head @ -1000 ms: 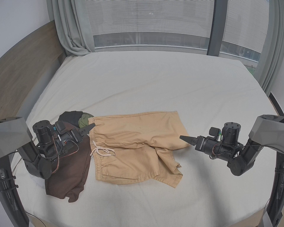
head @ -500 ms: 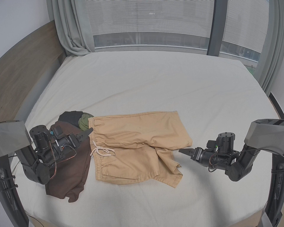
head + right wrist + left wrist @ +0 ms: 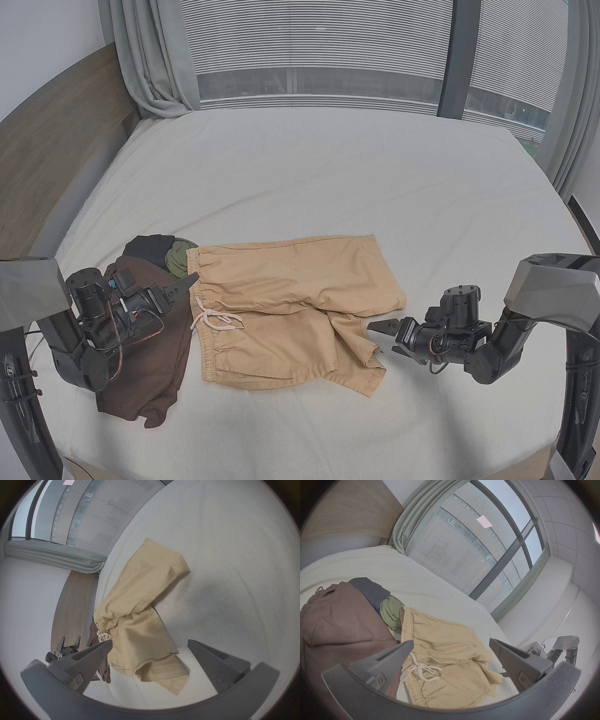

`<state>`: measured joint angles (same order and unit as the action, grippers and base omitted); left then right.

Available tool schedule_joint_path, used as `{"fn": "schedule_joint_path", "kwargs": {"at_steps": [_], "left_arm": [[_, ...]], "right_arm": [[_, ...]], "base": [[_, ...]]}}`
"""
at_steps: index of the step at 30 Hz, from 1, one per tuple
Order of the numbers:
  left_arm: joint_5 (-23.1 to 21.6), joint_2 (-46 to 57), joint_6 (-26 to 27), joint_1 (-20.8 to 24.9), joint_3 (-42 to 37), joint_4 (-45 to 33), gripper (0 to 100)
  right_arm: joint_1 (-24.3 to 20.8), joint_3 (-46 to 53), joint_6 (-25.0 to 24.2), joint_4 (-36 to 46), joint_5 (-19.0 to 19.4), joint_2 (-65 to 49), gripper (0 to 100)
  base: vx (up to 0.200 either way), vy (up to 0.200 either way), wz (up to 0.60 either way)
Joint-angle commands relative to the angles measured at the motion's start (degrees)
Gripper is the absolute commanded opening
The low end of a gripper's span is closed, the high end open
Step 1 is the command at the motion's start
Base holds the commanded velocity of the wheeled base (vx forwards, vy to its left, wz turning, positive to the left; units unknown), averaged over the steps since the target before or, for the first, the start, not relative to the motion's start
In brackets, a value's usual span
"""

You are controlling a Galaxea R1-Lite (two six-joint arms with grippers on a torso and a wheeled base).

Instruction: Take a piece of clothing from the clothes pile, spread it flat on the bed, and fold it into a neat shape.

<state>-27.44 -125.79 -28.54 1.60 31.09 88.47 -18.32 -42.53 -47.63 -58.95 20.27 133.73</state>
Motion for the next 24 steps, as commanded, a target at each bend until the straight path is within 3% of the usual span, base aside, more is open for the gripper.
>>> {"fn": "schedule_joint_path", "kwargs": {"at_steps": [1,11,16,24], "left_arm": [[0.0,-0.5,0.0,0.1,-0.1,0.0,100],[0.0,-0.5,0.1,0.1,0.1,0.0,100],[0.0,-0.5,0.1,0.1,0.1,0.1,100],[-0.1,-0.5,0.1,0.2,0.2,0.1,100]], "right_arm": [[-1.0,-0.9,-0.4,-0.3,-0.1,2.1,100],[-2.6,-1.9,-0.5,1.8,-2.4,2.1,100],[-4.0,-3.6,-5.2,5.3,-2.4,1.4,100],[-4.1,-5.3,-8.8,4.7,-2.4,1.4,100]], "base": [[0.000,0.000,0.00],[0.000,0.000,0.00],[0.000,0.000,0.00],[0.000,0.000,0.00]]}}
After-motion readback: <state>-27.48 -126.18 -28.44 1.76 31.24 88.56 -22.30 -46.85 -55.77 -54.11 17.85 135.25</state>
